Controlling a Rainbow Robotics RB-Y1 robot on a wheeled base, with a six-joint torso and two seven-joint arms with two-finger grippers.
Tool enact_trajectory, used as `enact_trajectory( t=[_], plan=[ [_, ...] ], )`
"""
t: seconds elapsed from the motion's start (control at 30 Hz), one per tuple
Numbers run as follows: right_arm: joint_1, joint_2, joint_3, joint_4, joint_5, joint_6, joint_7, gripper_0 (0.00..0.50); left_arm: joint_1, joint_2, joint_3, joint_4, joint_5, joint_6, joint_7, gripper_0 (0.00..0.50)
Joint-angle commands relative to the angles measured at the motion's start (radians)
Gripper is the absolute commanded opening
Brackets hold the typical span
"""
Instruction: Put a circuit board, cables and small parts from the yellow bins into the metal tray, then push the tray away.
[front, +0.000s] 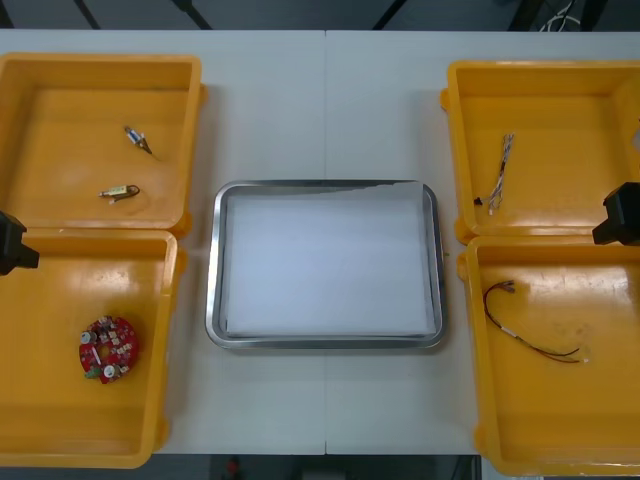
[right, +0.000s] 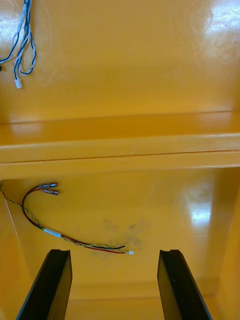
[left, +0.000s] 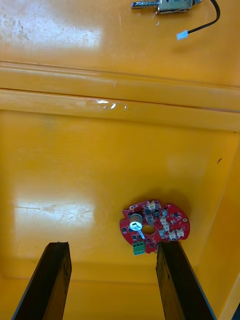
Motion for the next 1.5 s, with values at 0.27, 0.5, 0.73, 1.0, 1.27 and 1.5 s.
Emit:
enact_trajectory(
  t=[0.27, 0.5, 0.73, 1.0, 1.27, 1.5],
  plan=[
    [0.008, 0.004, -0.025, -0.025, 0.008, -0.004, 0.025, 0.5, 0.013, 0.028, 0.027, -0.016, -0.007, 0.002, 0.05, 0.5],
    [0.008, 0.004, -0.025, -0.025, 0.008, -0.004, 0.025, 0.5, 0.013, 0.028, 0.027, -0.016, -0.007, 0.002, 0.05, 0.5],
    [0.008, 0.004, -0.025, -0.025, 0.008, -0.004, 0.025, 0.5, 0.013, 0.028, 0.027, -0.016, -0.007, 0.002, 0.05, 0.5],
    [0.008, 0.004, -0.025, -0.025, 0.008, -0.004, 0.025, 0.5, 0.013, 0.028, 0.027, -0.016, -0.007, 0.002, 0.05, 0.5],
    [0.008, 0.004, -0.025, -0.025, 0.008, -0.004, 0.025, 0.5, 0.013, 0.028, 0.027, -0.016, -0.007, 0.002, 0.05, 0.5],
    [0.008, 0.004, -0.025, -0.025, 0.008, -0.004, 0.025, 0.5, 0.013, 0.028, 0.027, -0.016, -0.007, 0.002, 0.05, 0.5]
  ],
)
